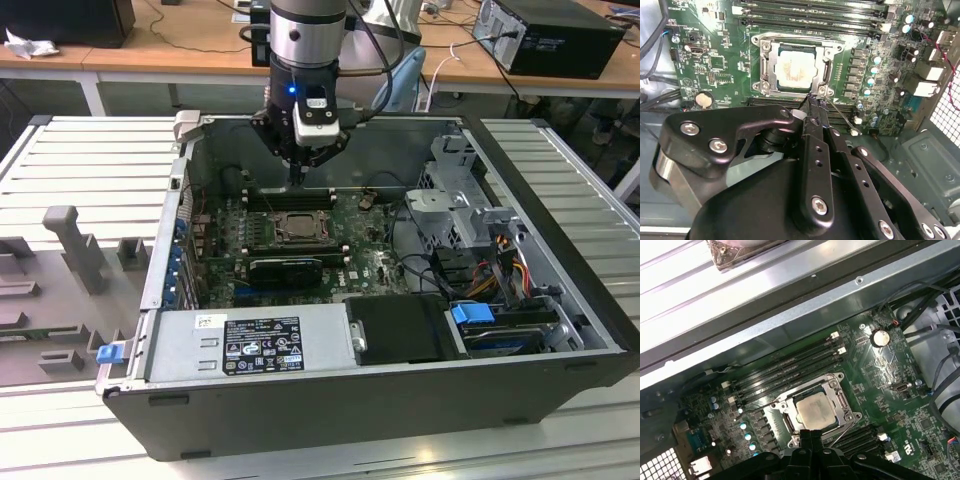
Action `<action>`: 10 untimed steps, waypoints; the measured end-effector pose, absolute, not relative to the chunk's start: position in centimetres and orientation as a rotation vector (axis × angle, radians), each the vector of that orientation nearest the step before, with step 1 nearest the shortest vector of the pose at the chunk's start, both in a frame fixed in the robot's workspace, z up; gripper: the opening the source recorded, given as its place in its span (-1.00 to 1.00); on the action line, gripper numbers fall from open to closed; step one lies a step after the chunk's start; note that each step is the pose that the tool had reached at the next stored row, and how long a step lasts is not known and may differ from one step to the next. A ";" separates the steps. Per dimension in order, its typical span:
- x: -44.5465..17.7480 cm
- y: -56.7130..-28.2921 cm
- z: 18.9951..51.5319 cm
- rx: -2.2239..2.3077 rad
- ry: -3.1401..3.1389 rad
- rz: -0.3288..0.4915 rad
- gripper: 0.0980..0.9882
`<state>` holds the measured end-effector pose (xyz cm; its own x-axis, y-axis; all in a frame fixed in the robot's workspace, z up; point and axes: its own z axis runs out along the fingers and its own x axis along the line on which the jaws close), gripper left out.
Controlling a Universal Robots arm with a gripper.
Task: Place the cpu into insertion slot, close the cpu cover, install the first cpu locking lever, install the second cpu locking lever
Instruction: 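Install the first cpu locking lever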
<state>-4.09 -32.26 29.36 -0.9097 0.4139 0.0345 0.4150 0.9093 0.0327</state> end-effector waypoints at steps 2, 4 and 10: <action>-4.1 -32.3 29.4 -0.642 -3.047 -0.061 -0.98; -4.1 -32.3 29.4 -0.624 -3.051 -0.061 -0.98; -4.1 -32.3 29.4 -0.565 -3.062 -0.060 -0.98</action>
